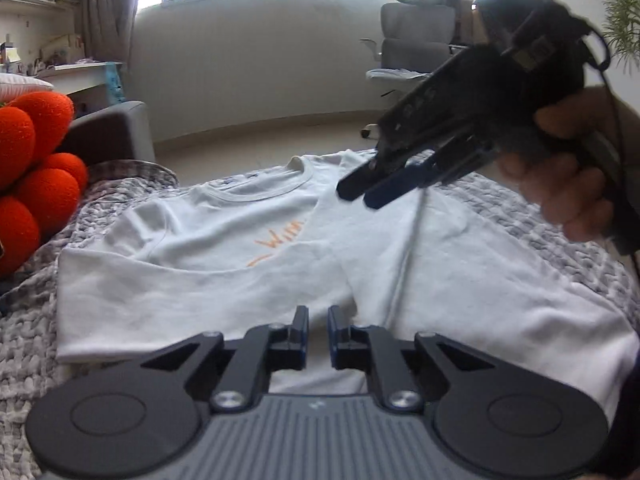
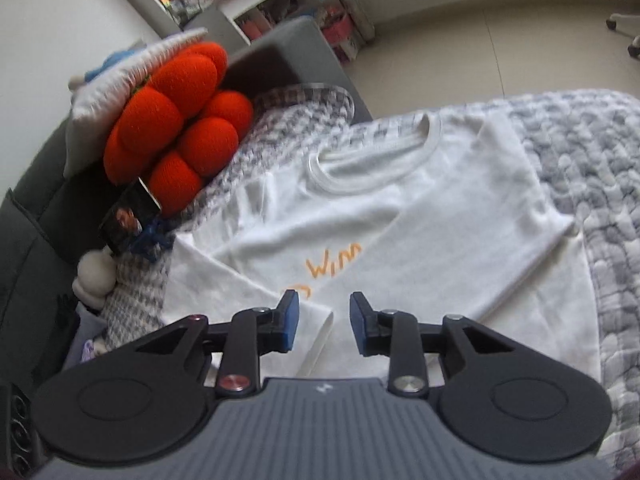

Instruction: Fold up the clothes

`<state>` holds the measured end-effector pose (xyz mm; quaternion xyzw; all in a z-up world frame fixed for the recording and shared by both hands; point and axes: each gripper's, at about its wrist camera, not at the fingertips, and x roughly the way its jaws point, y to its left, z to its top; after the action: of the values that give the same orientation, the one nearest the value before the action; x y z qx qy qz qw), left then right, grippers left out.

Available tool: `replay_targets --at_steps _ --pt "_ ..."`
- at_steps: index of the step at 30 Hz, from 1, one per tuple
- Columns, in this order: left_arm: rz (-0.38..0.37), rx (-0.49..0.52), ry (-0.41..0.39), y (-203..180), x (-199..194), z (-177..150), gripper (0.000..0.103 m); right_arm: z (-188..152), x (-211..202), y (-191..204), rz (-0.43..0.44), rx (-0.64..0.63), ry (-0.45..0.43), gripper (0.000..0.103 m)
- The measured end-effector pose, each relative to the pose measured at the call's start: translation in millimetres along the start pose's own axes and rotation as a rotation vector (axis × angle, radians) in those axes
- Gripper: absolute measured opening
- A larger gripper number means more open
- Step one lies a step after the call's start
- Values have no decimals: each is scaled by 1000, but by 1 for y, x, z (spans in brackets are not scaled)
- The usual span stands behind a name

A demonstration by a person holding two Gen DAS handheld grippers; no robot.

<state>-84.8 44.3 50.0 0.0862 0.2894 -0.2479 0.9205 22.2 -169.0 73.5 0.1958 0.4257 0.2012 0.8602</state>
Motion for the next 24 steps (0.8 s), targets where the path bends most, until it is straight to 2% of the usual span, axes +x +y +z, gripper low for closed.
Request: replay_targets --at_steps 3,14,17,20,24 --pt "-25 -27 -2 2 -7 -1 23 -1 6 -1 23 9 35 34" --pt "-3 -64 156 6 16 -10 29 -19 45 22 14 -31 159 33" --pt "-4 -105 155 14 16 -9 30 -20 45 31 -11 -72 130 4" --pt "9 -128 164 20 17 -9 31 -14 33 34 1 -69 67 3" --pt "22 -151 163 26 18 -8 31 -3 -1 32 36 -41 -77 3"
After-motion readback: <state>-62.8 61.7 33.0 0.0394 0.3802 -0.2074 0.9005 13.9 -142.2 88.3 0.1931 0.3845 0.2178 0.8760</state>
